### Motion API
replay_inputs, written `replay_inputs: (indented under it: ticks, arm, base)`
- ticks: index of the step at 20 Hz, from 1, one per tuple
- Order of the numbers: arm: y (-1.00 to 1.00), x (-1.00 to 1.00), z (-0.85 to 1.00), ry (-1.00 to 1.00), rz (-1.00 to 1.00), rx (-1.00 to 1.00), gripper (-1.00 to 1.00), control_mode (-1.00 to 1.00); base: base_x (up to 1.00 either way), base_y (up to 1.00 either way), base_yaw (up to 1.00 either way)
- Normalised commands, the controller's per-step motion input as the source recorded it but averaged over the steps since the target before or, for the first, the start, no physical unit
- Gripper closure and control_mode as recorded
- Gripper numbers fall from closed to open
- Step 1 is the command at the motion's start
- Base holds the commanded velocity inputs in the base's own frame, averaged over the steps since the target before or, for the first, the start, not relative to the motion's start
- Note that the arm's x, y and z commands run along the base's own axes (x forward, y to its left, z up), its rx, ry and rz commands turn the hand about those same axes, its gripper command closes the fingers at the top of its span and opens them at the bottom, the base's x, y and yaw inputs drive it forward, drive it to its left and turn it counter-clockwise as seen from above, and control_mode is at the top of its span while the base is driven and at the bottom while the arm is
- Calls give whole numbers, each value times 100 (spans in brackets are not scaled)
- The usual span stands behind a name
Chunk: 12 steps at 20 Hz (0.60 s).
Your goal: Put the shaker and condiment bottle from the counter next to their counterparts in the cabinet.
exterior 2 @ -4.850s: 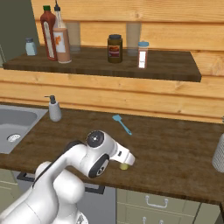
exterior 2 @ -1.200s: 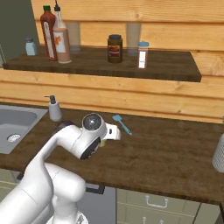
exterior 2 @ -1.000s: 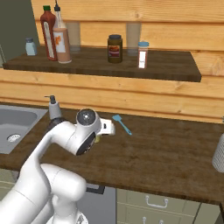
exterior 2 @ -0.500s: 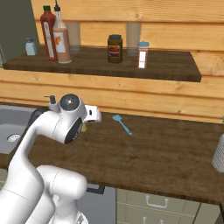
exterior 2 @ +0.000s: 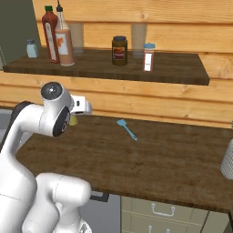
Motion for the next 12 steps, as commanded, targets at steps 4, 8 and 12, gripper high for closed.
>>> replay_inputs:
  ticks: [4, 8, 12]
  arm:
    - [37, -13, 21, -8, 3, 0, 100, -100]
    - [28, -14, 15, -5, 7, 2, 100, -100]
    - [31, -11, 26, -6, 10, 1, 100, -100]
  base:
    - [0, 0, 0]
    - [0, 0, 0]
    - [0, 0, 0]
